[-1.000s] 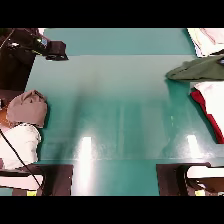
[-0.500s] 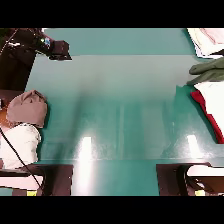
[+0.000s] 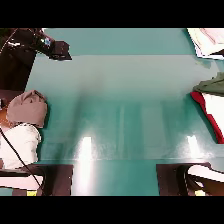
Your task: Fold the shirts.
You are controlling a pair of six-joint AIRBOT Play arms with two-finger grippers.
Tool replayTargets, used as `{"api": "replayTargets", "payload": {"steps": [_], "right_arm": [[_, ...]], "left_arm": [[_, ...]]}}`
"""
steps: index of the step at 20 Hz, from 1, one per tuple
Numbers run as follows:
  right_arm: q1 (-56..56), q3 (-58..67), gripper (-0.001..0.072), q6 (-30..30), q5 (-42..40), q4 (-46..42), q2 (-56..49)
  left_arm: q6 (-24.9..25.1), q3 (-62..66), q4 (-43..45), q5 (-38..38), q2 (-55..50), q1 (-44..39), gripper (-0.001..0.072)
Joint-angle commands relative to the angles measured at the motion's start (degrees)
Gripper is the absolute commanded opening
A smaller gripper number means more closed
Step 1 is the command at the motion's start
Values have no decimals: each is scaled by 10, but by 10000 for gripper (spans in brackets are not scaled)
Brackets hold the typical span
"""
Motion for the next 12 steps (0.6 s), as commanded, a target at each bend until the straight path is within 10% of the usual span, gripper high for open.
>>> {"api": "replayTargets", "payload": {"steps": [1,4,12], "right_arm": [[-46,-87,34,16,17,-57,39],[-95,-155,400,16,24,-57,59],[-111,-215,313,50,-45,102,126]], "left_arm": [[7,0,0,-1,0,0,23],[7,0,0,-1,0,0,23],[7,0,-1,-4,0,0,23]]}}
